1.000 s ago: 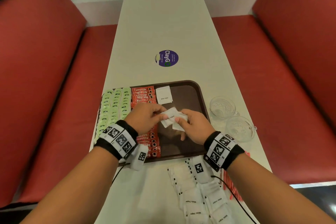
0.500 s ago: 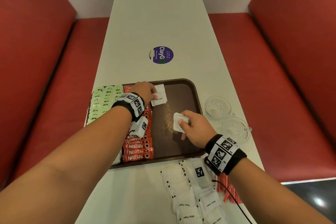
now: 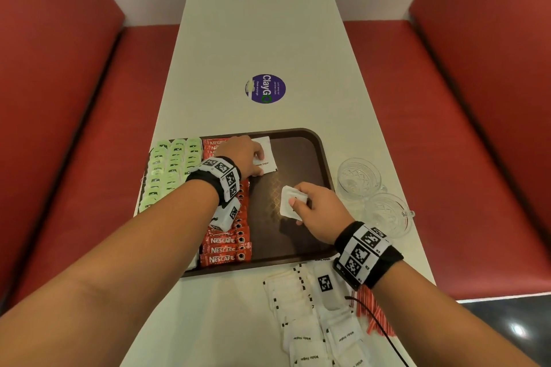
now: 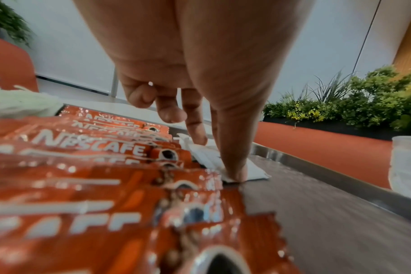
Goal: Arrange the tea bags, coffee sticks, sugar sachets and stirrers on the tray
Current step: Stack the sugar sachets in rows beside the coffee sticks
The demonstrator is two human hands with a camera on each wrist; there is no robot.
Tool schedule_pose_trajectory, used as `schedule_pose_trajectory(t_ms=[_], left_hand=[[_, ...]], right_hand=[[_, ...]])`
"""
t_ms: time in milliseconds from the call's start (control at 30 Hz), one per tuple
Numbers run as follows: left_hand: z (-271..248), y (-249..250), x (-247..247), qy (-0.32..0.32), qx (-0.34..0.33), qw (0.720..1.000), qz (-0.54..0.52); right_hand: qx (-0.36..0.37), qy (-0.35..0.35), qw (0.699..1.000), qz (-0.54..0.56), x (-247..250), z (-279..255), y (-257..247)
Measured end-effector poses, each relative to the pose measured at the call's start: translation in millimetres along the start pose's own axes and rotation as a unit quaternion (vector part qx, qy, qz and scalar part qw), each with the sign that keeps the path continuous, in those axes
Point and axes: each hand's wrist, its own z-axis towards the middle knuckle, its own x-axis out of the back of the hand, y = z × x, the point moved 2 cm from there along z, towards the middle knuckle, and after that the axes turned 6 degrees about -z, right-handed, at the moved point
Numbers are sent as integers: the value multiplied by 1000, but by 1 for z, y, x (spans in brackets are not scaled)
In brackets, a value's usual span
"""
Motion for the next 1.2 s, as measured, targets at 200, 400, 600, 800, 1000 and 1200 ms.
schedule_pose_trajectory(t_ms=[200, 400, 600, 800, 1000, 1200], left_hand=[[1, 3, 10, 7, -6, 999, 35], [-14, 11, 22, 59, -41, 991, -116], [-62, 38, 36, -45, -150, 949, -275], [-53, 24, 31, 31, -103, 960, -259], [-15, -7, 29, 44, 52, 987, -143], [4, 2, 17, -13, 42, 998, -35]], right_hand=[[5, 6, 1000, -26, 2, 0, 3], [2, 25, 1000, 7, 7, 3, 0], [5, 22, 998, 66, 9, 5, -10], [-13, 5, 994, 109, 7, 3, -7], [23, -19, 999, -34, 13, -11, 2], [28, -73, 988, -134, 14, -35, 10]])
